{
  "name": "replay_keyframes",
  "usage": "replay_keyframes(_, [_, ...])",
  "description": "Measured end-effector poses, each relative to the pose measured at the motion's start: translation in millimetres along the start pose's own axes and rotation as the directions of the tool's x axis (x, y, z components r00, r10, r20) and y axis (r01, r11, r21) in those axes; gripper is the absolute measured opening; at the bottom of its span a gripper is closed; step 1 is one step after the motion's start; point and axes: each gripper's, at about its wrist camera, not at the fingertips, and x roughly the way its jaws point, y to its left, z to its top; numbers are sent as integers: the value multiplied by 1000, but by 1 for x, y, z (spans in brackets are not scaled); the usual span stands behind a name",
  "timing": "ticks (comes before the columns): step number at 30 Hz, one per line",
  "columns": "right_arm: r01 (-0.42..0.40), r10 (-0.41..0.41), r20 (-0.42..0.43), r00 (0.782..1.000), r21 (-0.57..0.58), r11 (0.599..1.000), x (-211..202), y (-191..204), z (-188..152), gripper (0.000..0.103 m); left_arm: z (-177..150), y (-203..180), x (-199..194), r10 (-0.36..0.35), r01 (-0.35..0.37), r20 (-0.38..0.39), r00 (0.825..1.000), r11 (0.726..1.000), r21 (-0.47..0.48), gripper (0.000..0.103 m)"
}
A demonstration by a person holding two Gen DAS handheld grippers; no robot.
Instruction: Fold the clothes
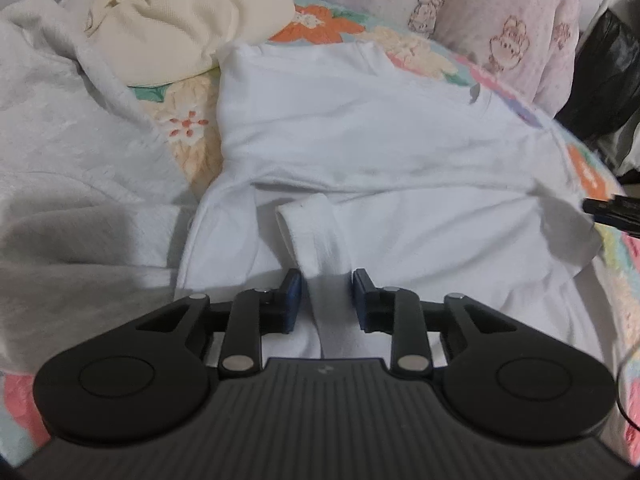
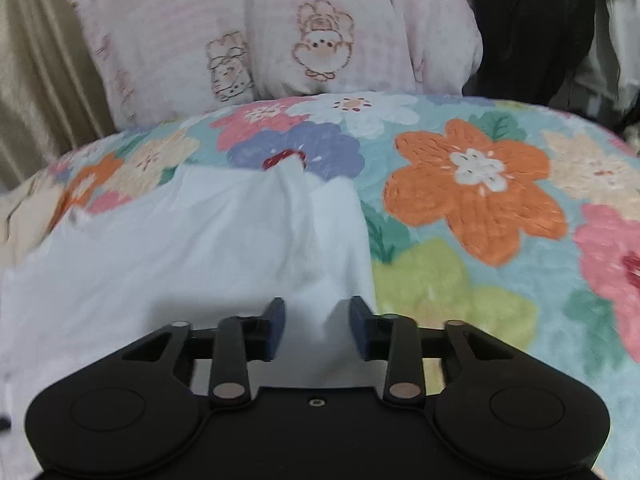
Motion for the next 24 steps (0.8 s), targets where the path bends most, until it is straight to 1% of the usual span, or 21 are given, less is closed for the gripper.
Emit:
replay_keyframes(1, [-3,3,7,1000,-7,1000,-12,1,-10,53,0,-2,-4,13,-13,4,1000,1000,7,34])
replay_keyframes(2, [-18,18,9,1000,-3,1000,-24,2,-20,55,-1,-3,-9,16,-16,13,1000,1000,6,41])
replay_keyframes(3, [-36,36,5,999,3,999,-36,2,-31,56,-1,-4,-14,17,-17,23,1000,1000,3,51])
replay_keyframes(4, [-58,59,-7,998,19,998,-49,2,-43,56,-3,-6,-20,13,-13,27,1000,1000,4,55])
replay_keyframes(6, [-91,92,-18,996,71,993,-76,2,-71,57,-7,-9,-31,4,-4,32,999,1000,9,57])
replay_keyframes(7, [-108,111,-28,993,91,990,-89,3,-85,59,-11,-11,-39,11,-12,36,999,999,33,57])
replay_keyframes(8, [-118,123,-53,991,99,988,-100,4,-97,60,-16,-13,-46,21,-24,42,999,998,65,60])
replay_keyframes(9, [-120,128,-91,988,89,989,-110,4,-108,60,-23,-15,-54,36,-40,45,998,994,102,64])
replay_keyframes(11, [-110,117,-149,982,49,993,-127,7,-120,60,-36,-16,-70,68,-76,51,996,983,169,66])
replay_keyframes(13, [-112,113,-190,975,13,994,-143,7,-127,60,-48,-11,-82,97,-103,44,994,980,168,67])
replay_keyframes(14, [-124,120,-213,970,-5,992,-150,6,-130,60,-55,-8,-86,95,-96,13,995,980,174,67])
replay_keyframes(16, [-159,139,-275,952,-53,986,-159,1,-136,60,-71,-4,-97,39,-20,-74,996,971,240,67])
replay_keyframes(17, [-150,121,-305,945,-74,986,-162,-3,-140,60,-78,-1,-104,46,-21,-89,995,965,262,67])
replay_keyframes(19, [-138,90,-364,927,-109,984,-168,-12,-150,61,-90,9,-118,80,-48,-101,992,956,289,72])
replay_keyframes(20, [-145,90,-397,913,-109,983,-171,-18,-157,61,-94,15,-124,95,-59,-109,990,954,294,75])
replay_keyframes(21, [-149,93,-426,900,-102,984,-173,-24,-163,61,-98,21,-129,109,-70,-117,987,952,299,76])
replay_keyframes(23, [-150,106,-462,880,-59,987,-181,-39,-174,61,-103,36,-134,86,-39,-180,980,968,248,76])
replay_keyframes(24, [-159,128,-479,868,-24,987,-184,-46,-178,61,-106,41,-134,42,7,-235,971,979,203,76])
